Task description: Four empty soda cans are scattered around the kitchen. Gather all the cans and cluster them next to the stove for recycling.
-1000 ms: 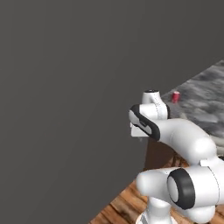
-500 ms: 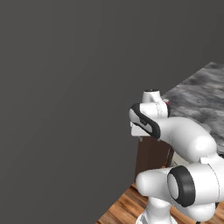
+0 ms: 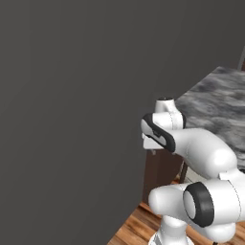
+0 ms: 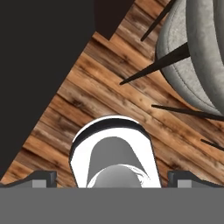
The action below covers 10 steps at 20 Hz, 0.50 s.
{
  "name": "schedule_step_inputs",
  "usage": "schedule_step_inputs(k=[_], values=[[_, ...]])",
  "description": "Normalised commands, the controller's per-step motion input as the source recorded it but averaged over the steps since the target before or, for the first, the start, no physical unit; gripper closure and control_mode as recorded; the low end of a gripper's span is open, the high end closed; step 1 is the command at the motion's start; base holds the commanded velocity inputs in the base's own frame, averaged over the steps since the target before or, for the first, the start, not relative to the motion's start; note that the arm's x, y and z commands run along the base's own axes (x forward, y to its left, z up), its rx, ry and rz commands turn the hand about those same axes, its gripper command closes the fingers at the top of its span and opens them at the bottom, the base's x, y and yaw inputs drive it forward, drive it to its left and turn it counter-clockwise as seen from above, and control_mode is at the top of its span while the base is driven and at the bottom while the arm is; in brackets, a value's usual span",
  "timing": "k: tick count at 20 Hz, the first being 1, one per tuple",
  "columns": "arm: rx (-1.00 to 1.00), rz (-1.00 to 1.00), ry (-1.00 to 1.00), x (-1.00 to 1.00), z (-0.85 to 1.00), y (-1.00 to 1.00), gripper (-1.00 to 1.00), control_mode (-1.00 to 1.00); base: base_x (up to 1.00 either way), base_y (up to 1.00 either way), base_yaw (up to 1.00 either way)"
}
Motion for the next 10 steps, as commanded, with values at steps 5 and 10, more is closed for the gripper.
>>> schedule_step_inputs(k=[5, 10], values=[[0.00, 0.00, 0.00, 0.00, 0.00, 0.00, -1.00, 1.00, 0.02, 0.00, -0.01], [0.00, 0.00, 0.00, 0.00, 0.00, 0.00, -1.00, 1.00, 0.04, 0.00, 0.00]])
